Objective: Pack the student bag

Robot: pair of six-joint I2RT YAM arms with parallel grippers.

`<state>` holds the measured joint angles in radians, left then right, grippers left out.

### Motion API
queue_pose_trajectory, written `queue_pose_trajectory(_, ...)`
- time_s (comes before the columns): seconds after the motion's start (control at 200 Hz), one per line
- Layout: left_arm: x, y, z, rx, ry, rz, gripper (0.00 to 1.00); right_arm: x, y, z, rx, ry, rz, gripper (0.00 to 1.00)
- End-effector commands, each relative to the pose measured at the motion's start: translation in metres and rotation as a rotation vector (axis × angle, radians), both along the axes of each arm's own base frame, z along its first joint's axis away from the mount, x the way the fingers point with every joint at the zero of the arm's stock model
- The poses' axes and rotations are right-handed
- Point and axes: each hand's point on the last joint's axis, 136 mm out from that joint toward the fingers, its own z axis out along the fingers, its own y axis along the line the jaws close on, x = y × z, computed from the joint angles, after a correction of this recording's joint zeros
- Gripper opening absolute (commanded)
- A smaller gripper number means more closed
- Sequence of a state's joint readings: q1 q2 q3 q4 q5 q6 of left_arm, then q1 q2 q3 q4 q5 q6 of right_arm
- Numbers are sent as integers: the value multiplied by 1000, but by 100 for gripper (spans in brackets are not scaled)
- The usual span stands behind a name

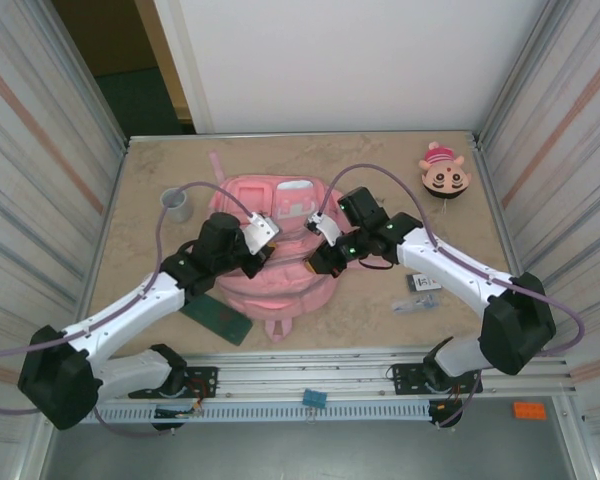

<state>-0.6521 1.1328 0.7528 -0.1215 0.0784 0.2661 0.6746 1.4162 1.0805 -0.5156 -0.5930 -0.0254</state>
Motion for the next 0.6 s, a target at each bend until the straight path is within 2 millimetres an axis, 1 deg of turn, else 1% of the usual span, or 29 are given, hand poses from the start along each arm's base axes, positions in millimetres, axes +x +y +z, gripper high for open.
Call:
queue_pose_trajectory(0.0, 29, -6, 49, -104, -118, 135, 0, -2, -2, 19, 38, 30, -102, 0)
queue_pose_trajectory(0.115, 28, -9, 45, -110, -68, 154, 0, 13, -25, 17, 9, 75, -235, 0)
queue_pose_trajectory(0.256, 21, -12, 49, -170, -25, 187, 0, 36, -57, 19, -22, 107, -384, 0)
queue_pose_trajectory(0.346, 13, -16, 51, -206, 16, 195, 0, 51, -73, 15, -67, 110, -450, 0)
queue_pose_trajectory(0.426, 3, -26, 54, -242, 21, 169, 0, 62, -78, 11, -101, 98, -444, 0)
queue_pose_trajectory(0.516, -7, -40, 60, -310, 26, 135, 0, 79, -80, 6, -124, 74, -441, 0)
queue_pose_trajectory(0.596, -7, -46, 60, -352, 71, 156, 0, 94, -81, 6, -124, 56, -438, 0)
